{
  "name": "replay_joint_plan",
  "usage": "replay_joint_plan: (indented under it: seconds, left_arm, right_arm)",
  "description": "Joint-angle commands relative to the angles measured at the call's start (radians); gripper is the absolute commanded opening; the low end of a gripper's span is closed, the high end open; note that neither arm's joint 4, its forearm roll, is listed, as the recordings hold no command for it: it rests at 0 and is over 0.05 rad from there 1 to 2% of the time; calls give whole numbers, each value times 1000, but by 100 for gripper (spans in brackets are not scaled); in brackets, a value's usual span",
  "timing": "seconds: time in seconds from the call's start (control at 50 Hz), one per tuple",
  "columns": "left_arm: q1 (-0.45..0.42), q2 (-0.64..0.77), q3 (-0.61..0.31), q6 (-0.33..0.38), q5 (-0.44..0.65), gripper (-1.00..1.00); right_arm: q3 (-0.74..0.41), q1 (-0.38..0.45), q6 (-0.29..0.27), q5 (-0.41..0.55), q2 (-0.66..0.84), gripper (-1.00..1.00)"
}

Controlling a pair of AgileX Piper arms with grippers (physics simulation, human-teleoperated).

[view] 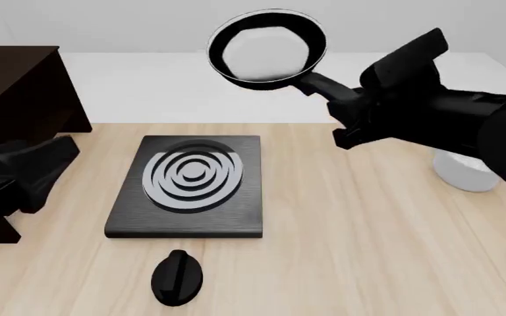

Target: Put the frying pan on the cabinet shelf.

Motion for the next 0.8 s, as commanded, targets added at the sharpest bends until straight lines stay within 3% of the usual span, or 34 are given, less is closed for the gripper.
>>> replay_joint_plan:
  seconds: [0.02, 0.06, 0.08, 0.14, 0.22, 0.3, 0.34, 0.42, 0.46, 0.52, 0.64, 0.68, 0.72, 0.8]
  left_arm:
    - [-144, 70, -30, -128, -17, 100]
    - [-123, 56, -46, -162, -33, 100]
    - [-121, 77, -44, -220, -36, 100]
    - [-137, 53, -89, -179, -51, 100]
    - [-111, 89, -77, -327, -99, 100]
    - [-101, 123, -82, -381, -120, 100]
    - [-111, 131, -97, -357, -109, 100]
    - [-104, 99, -56, -472, -142, 100]
    - [-114, 92, -64, -464, -129, 100]
    - [-153, 69, -35, -513, -129, 100]
    - [-117, 53, -4, -585, -145, 100]
    - [-129, 46, -26, -557, -124, 100]
    - [-135, 42, -23, -573, -122, 100]
    - [-124, 40, -14, -584, -132, 100]
  right_arm:
    - [-97, 83, 10, -17, 3, -100]
    - [-116, 98, 11, -15, 12, -100]
    - [-127, 103, 12, -15, 20, -100]
    - [-152, 127, -6, -26, 33, -100]
    - [-191, 141, 0, -35, 67, -100]
    - [-223, 157, -6, -38, 98, -100]
    - [-239, 175, -2, -37, 114, -100]
    - [-250, 260, 3, -47, 133, -100]
    - [-239, 296, -30, -56, 131, -100]
    - [-245, 299, -10, -74, 127, -100]
    - [-261, 332, 2, -90, 128, -100]
    - [-259, 363, -3, -107, 121, -100]
    - [-265, 367, 33, -117, 120, -100]
    - [-277, 408, 42, -128, 136, -100]
